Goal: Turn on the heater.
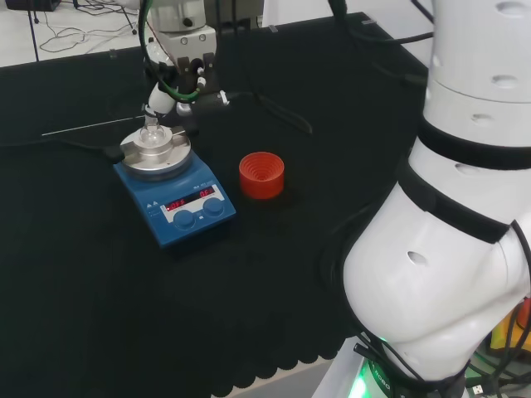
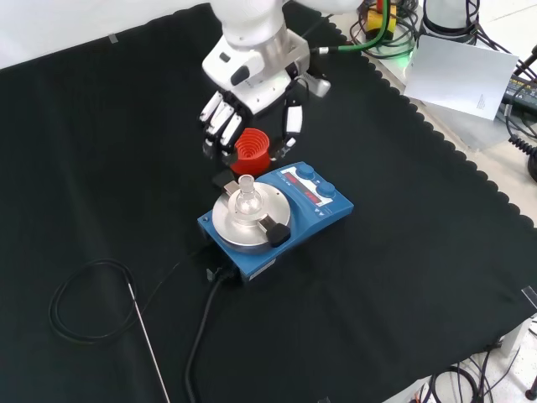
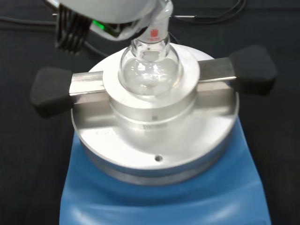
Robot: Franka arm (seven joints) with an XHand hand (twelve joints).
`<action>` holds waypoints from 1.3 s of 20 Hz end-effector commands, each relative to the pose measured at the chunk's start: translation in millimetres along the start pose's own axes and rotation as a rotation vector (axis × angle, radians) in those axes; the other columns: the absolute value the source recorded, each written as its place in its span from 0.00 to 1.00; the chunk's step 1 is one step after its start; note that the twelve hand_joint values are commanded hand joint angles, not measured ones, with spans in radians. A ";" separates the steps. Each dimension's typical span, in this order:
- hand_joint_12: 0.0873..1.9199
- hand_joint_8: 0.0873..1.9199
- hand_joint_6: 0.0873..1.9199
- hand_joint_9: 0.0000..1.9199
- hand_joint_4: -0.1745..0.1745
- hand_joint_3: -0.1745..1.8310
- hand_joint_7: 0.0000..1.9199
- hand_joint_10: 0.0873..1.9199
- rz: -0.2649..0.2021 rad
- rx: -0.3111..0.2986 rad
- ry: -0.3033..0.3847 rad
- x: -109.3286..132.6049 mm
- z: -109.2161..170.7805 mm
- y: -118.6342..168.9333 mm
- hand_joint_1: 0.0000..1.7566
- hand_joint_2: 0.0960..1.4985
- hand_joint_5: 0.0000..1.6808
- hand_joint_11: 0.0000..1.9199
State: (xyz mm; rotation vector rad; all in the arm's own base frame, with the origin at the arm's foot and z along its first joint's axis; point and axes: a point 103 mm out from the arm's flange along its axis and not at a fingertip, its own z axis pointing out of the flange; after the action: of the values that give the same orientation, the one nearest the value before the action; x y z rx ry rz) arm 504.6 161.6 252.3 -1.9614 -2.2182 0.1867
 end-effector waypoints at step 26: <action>0.46 0.47 0.24 0.71 0.21 0.42 0.52 0.32 0.105 0.173 -0.030 -32.8 63.1 -157.2 0.60 0.40 0.24 0.64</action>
State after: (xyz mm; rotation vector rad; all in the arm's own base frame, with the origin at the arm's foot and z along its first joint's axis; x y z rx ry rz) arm 359.2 115.3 231.8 -2.0220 -2.0699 0.3629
